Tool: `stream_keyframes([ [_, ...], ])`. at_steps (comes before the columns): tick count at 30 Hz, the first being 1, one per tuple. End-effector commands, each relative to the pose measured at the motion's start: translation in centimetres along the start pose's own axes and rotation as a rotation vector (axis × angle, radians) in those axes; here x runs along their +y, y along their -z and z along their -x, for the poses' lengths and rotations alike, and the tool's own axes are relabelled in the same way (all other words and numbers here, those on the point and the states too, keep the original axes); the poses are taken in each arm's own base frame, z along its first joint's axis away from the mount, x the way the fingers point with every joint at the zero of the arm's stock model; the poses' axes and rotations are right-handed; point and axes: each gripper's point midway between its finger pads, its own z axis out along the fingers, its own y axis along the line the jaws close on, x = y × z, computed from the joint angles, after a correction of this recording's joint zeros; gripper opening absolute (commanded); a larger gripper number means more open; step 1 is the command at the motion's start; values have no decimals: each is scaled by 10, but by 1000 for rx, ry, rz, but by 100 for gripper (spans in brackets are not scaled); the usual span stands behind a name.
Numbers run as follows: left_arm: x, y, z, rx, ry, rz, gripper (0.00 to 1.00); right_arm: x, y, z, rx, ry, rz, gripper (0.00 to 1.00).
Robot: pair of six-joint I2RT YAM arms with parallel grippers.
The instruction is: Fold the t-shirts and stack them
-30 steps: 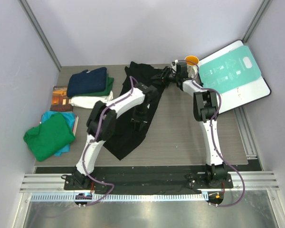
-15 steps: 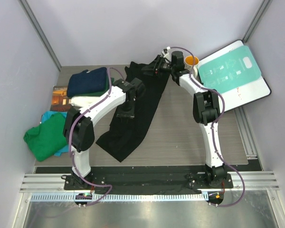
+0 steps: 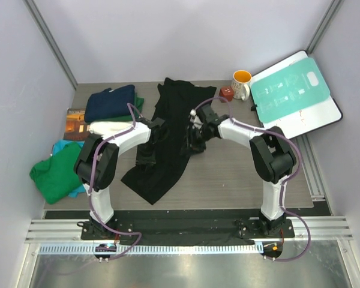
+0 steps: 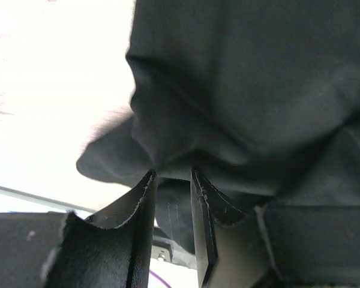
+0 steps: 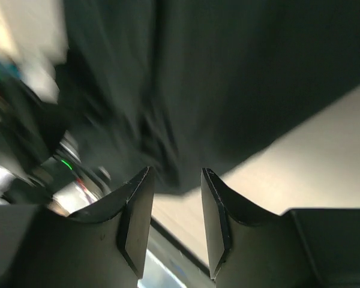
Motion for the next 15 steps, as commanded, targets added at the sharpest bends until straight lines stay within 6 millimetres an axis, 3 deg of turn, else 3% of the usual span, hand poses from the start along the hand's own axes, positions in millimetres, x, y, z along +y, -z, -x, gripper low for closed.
stream_keyframes([
  [1, -4, -2, 14, -71, 20, -32, 30, 1, 3, -43, 22, 103, -100, 43],
  [5, -4, -20, 4, -13, 9, -33, 28, -5, -13, -55, 41, 104, -165, 41],
  [12, 0, -37, -30, 90, -18, -31, 2, -30, -27, -61, 85, 99, -301, 33],
  [15, -1, -39, -43, 118, -16, -59, 0, -41, -29, -61, 89, 92, -352, 25],
])
